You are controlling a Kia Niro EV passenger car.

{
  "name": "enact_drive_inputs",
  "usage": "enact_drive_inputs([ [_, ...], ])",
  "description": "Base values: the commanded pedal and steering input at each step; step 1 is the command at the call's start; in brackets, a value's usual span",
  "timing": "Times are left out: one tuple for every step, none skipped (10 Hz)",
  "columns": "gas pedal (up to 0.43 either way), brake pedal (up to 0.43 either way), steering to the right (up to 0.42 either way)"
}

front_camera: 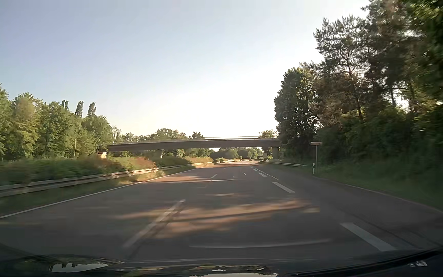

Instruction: Follow the waypoints while adhering to traffic rules and regulations

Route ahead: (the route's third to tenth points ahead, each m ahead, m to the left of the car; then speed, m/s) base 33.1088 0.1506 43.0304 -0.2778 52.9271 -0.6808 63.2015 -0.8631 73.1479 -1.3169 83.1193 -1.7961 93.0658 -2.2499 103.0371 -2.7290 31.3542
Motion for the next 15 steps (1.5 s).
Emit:
enact_drive_inputs([
  [0.28, 0.0, 0.003],
  [0.28, 0.0, 0.003],
  [0.28, 0.0, 0.003],
  [0.28, 0.0, 0.003],
  [0.28, 0.0, 0.003],
  [0.28, 0.0, 0.003],
  [0.28, 0.0, 0.003],
  [0.28, 0.0, 0.003],
  [0.28, 0.0, 0.003],
  [0.28, 0.0, 0.003],
  [0.28, 0.0, 0.003],
  [0.28, 0.0, 0.003],
  [0.28, 0.0, 0.003],
  [0.28, 0.0, 0.003],
  [0.28, 0.0, 0.003],
])
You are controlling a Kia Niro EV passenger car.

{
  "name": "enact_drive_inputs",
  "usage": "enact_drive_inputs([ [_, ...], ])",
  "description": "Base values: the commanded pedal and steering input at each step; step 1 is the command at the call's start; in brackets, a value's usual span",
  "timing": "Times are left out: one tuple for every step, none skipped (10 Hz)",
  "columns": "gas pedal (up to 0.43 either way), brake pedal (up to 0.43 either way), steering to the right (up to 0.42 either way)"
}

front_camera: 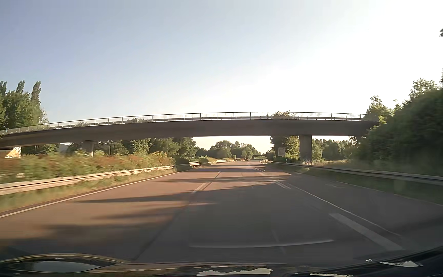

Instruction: Follow the waypoints while adhering to traffic rules and regulations

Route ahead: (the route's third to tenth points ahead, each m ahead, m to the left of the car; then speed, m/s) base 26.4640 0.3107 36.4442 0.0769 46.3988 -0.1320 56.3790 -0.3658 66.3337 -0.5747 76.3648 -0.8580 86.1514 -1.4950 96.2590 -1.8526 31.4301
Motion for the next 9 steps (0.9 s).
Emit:
enact_drive_inputs([
  [0.28, 0.0, 0.003],
  [0.28, 0.0, 0.003],
  [0.28, 0.0, 0.003],
  [0.28, 0.0, 0.003],
  [0.28, 0.0, 0.003],
  [0.28, 0.0, 0.003],
  [0.28, 0.0, 0.003],
  [0.28, 0.0, 0.003],
  [0.28, 0.0, 0.003],
])
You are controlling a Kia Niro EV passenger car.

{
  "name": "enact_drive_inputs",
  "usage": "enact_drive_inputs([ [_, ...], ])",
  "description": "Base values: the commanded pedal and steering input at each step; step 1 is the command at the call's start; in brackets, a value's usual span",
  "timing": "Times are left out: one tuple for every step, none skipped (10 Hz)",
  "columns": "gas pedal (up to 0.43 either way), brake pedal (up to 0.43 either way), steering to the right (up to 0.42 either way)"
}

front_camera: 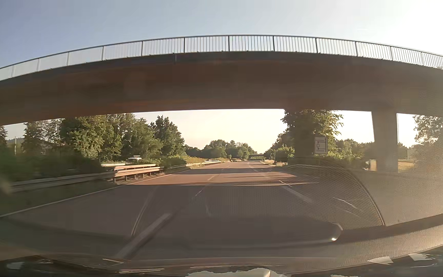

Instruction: Follow the waypoints while adhering to traffic rules and regulations

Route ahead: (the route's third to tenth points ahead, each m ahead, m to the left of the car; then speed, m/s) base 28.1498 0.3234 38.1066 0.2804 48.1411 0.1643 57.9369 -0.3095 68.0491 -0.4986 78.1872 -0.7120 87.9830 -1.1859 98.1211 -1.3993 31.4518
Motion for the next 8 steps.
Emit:
enact_drive_inputs([
  [0.28, 0.0, 0.004],
  [0.28, 0.0, 0.004],
  [0.28, 0.0, 0.004],
  [0.28, 0.0, 0.004],
  [0.28, 0.0, 0.004],
  [0.28, 0.0, 0.004],
  [0.28, 0.0, 0.004],
  [0.28, 0.0, 0.004],
])
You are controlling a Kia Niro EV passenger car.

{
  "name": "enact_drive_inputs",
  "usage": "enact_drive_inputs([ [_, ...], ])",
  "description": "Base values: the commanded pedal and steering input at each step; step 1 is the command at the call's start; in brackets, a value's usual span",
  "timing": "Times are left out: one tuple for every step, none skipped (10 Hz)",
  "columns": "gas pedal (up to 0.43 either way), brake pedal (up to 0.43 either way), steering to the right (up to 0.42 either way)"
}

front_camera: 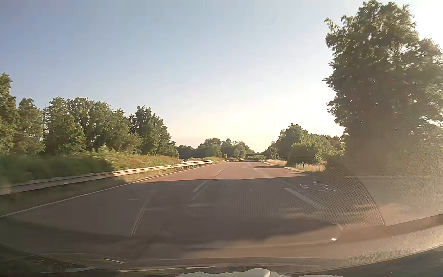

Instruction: Follow the waypoints while adhering to traffic rules and regulations

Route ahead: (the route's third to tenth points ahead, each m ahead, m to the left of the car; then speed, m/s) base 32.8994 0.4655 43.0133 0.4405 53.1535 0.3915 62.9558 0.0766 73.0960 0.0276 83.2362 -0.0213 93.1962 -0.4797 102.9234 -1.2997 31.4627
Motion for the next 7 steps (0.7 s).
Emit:
enact_drive_inputs([
  [0.28, 0.0, 0.004],
  [0.28, 0.0, 0.004],
  [0.28, 0.0, 0.004],
  [0.28, 0.0, 0.004],
  [0.28, 0.0, 0.004],
  [0.28, 0.0, 0.004],
  [0.28, 0.0, 0.004],
])
